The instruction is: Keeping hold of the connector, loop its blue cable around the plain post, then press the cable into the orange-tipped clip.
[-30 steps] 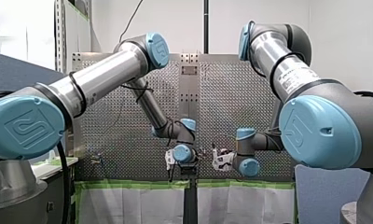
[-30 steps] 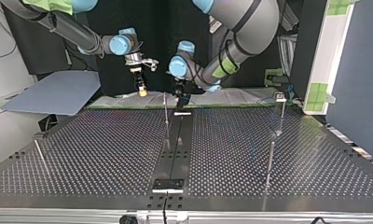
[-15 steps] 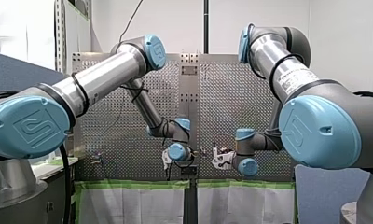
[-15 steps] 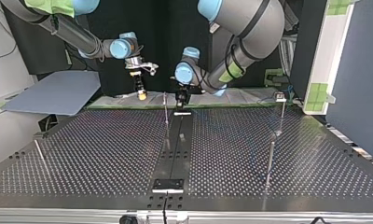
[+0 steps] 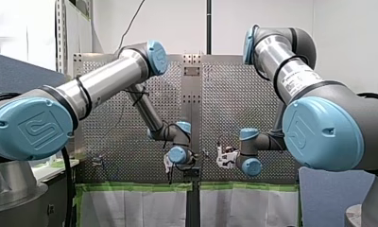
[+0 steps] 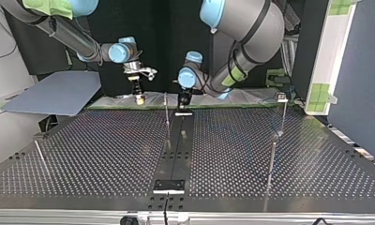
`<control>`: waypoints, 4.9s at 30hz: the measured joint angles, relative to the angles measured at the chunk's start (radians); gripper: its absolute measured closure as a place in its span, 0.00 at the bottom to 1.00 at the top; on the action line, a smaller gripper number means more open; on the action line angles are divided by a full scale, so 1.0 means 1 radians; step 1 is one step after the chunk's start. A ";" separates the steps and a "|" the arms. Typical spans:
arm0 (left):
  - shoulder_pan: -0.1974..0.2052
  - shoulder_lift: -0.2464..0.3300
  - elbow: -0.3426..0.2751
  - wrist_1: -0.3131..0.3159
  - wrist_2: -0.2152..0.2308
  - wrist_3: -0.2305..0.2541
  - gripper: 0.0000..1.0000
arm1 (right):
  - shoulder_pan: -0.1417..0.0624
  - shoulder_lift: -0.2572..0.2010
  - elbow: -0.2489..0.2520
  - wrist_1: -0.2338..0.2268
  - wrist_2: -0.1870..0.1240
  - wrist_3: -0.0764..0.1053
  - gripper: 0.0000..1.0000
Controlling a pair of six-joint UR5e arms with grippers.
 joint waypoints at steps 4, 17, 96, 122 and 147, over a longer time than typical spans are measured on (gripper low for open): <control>0.004 -0.013 0.039 -0.015 -0.001 -0.009 0.98 | -0.011 0.000 -0.008 0.011 0.001 0.001 1.00; 0.022 -0.015 0.079 -0.064 -0.013 0.006 0.98 | -0.042 0.002 -0.026 0.039 -0.001 0.003 1.00; -0.150 0.208 -0.305 0.082 0.030 0.157 0.02 | -0.046 0.000 -0.029 0.128 -0.014 0.028 1.00; -0.141 0.183 -0.264 0.075 0.022 0.112 0.02 | -0.052 0.001 -0.029 0.129 -0.014 0.037 1.00; -0.145 0.184 -0.265 0.003 -0.047 0.135 0.02 | -0.050 0.000 -0.029 0.132 -0.015 0.038 1.00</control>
